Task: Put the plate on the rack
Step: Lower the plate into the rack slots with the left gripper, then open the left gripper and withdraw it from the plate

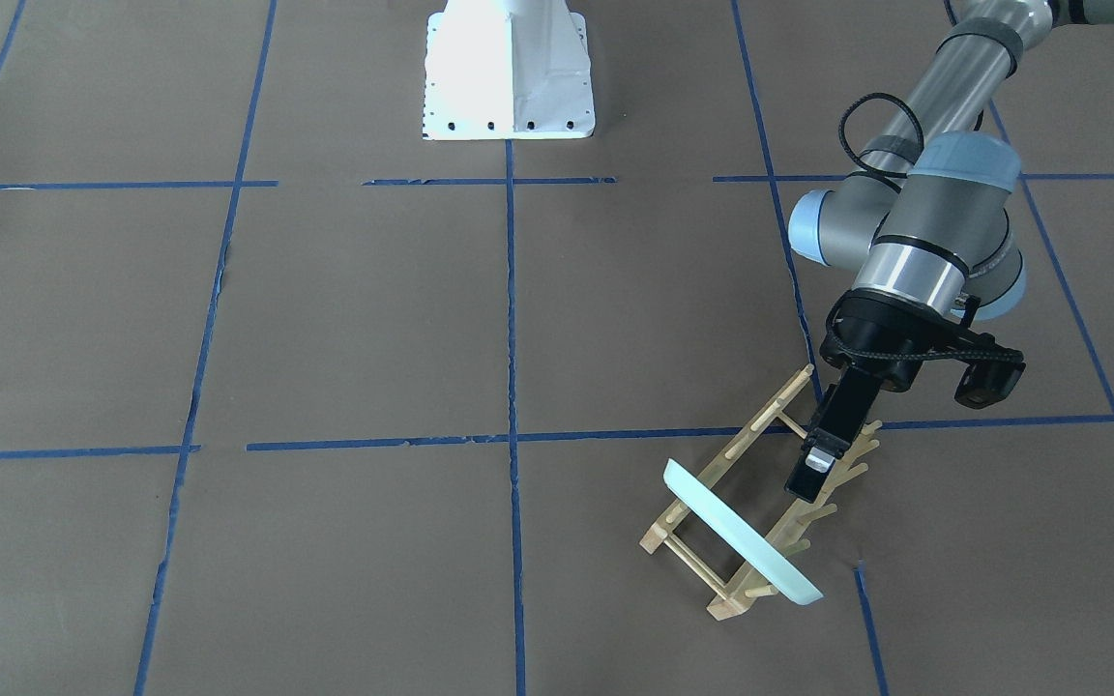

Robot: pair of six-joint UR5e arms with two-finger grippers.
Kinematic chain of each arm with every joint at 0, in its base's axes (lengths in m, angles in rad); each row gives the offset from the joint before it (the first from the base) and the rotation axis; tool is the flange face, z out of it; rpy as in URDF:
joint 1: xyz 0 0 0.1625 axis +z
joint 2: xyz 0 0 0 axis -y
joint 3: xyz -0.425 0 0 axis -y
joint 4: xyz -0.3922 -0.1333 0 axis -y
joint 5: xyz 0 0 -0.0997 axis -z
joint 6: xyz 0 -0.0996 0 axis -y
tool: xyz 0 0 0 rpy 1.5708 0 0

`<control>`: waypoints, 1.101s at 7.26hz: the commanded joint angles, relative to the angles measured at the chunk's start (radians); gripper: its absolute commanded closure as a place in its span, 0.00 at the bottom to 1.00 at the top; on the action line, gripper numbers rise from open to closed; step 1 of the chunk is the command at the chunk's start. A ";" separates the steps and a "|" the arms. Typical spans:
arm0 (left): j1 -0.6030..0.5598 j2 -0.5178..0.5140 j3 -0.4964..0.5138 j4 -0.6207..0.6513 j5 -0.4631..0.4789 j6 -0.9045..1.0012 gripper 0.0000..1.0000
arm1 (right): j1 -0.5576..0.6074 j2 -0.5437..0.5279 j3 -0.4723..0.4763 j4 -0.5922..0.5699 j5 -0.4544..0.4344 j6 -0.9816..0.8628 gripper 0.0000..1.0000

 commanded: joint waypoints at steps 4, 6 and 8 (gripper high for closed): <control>-0.069 0.083 -0.304 0.590 -0.084 0.802 0.00 | 0.000 0.001 0.000 0.000 0.000 0.000 0.00; -0.154 0.100 -0.353 0.734 -0.117 1.073 0.00 | 0.000 0.000 0.000 0.000 0.000 0.000 0.00; -0.239 0.104 -0.347 0.950 -0.309 1.208 0.00 | 0.000 0.000 0.000 0.000 0.000 -0.002 0.00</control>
